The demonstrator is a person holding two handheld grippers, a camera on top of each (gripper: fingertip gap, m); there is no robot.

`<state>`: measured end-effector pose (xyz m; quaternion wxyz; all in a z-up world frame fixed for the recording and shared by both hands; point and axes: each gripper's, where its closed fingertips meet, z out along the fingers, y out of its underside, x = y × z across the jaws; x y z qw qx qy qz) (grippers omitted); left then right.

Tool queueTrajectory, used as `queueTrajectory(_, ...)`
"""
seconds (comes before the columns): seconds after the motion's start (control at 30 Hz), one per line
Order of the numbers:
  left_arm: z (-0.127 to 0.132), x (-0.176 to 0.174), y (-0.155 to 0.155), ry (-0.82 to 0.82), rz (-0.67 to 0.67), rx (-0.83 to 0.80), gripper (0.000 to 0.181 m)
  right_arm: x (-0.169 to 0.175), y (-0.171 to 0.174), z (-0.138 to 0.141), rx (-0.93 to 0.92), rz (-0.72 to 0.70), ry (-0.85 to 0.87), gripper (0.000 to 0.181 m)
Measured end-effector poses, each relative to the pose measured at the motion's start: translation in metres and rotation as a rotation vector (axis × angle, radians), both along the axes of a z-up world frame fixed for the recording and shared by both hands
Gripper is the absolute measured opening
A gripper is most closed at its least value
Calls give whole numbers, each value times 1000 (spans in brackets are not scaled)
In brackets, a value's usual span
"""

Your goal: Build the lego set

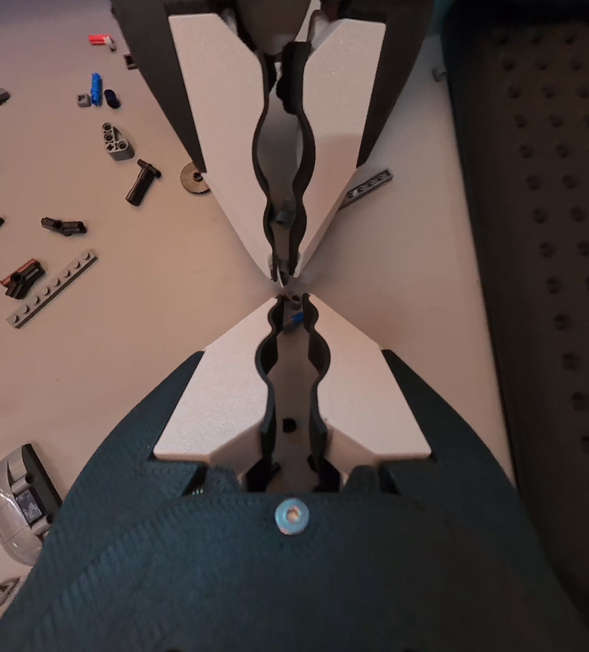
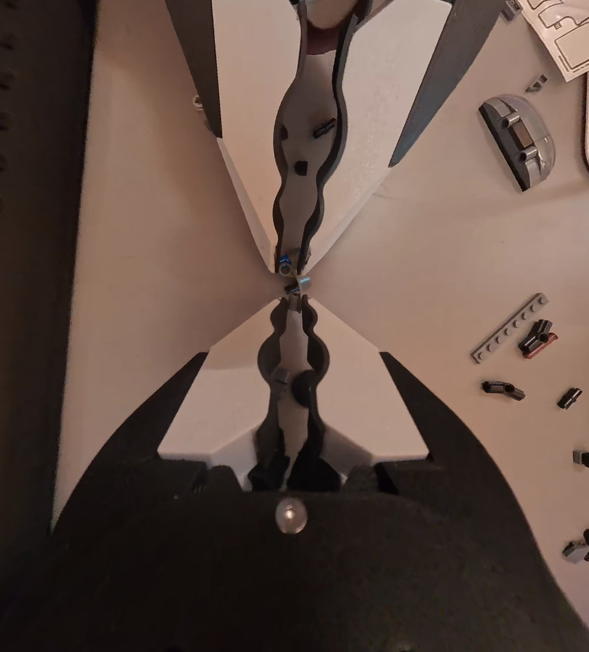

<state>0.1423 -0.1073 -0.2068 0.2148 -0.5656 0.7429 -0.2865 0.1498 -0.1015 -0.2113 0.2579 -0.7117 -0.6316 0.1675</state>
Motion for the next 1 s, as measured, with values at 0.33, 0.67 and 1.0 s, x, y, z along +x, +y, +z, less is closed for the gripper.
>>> queueTrajectory(0.33,-3,-2,-7,25,-52,93,8,-3,-8,-1,13,56,-13,7)
queueTrajectory(0.67,-12,-2,-7,75,-86,262,5,-2,-14,-7,1,85,-43,10)
queueTrajectory(1.0,-17,-2,-5,109,-94,363,5,-2,-18,-7,-22,94,-41,15)
